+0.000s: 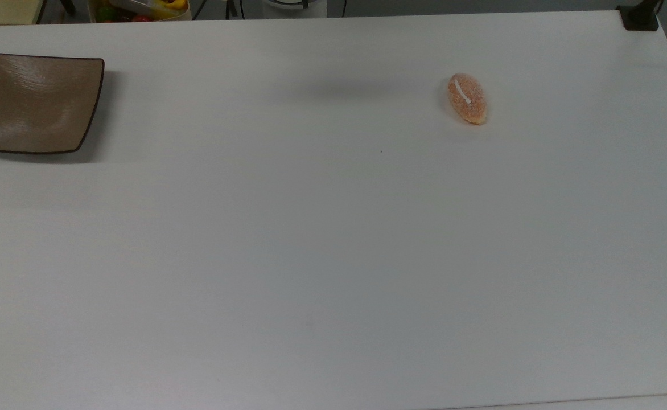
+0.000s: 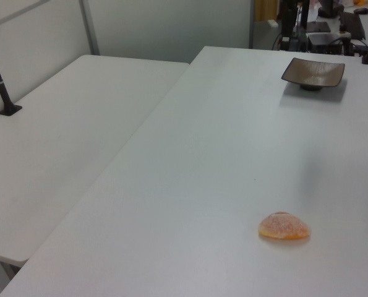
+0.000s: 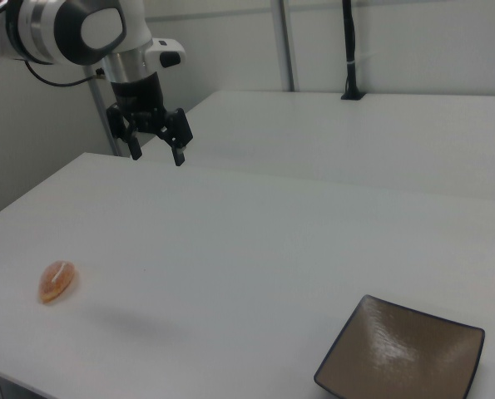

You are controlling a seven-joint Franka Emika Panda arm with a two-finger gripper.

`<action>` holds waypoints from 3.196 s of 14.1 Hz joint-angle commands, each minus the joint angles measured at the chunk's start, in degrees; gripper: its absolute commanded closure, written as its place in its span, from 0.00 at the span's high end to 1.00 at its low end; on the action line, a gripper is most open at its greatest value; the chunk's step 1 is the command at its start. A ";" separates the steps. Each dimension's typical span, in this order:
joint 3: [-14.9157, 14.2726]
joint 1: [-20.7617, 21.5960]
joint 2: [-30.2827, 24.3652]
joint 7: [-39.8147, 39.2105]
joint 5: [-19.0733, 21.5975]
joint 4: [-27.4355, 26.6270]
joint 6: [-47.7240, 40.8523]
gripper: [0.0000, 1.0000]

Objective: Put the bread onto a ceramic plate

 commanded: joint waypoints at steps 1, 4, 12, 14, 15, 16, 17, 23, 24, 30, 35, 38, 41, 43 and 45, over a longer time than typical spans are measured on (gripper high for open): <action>-0.84 1.02 0.00 -0.04 1.18 0.38 0.38 1.00; -0.84 1.02 0.08 -0.04 1.18 0.38 0.92 1.00; -0.41 1.89 -0.53 -0.91 1.18 -1.46 0.83 1.00; -0.41 3.91 -0.80 -0.92 1.18 -2.08 0.74 1.00; -0.32 5.49 -0.88 -0.92 1.27 -2.61 0.65 1.00; -0.32 7.59 -1.58 -0.83 1.27 -3.66 0.83 1.00; -0.14 9.44 -1.67 -0.39 1.36 -3.67 0.65 1.00; 10.56 10.16 -2.11 1.89 3.11 -5.77 0.65 1.00; 11.97 10.25 -2.11 2.77 3.29 -6.47 0.83 1.00; 18.83 10.34 -1.94 5.14 3.29 -12.79 6.16 1.00; 20.95 13.05 0.25 9.62 3.12 -19.22 17.42 1.00; 20.95 14.29 3.50 11.13 2.68 -19.75 19.98 1.00; 20.87 16.04 7.72 12.08 1.98 -19.66 22.61 1.00; 20.95 16.31 9.74 14.72 0.49 -19.75 24.81 1.00; 20.95 16.92 12.11 16.39 -1.01 -19.58 26.49 1.00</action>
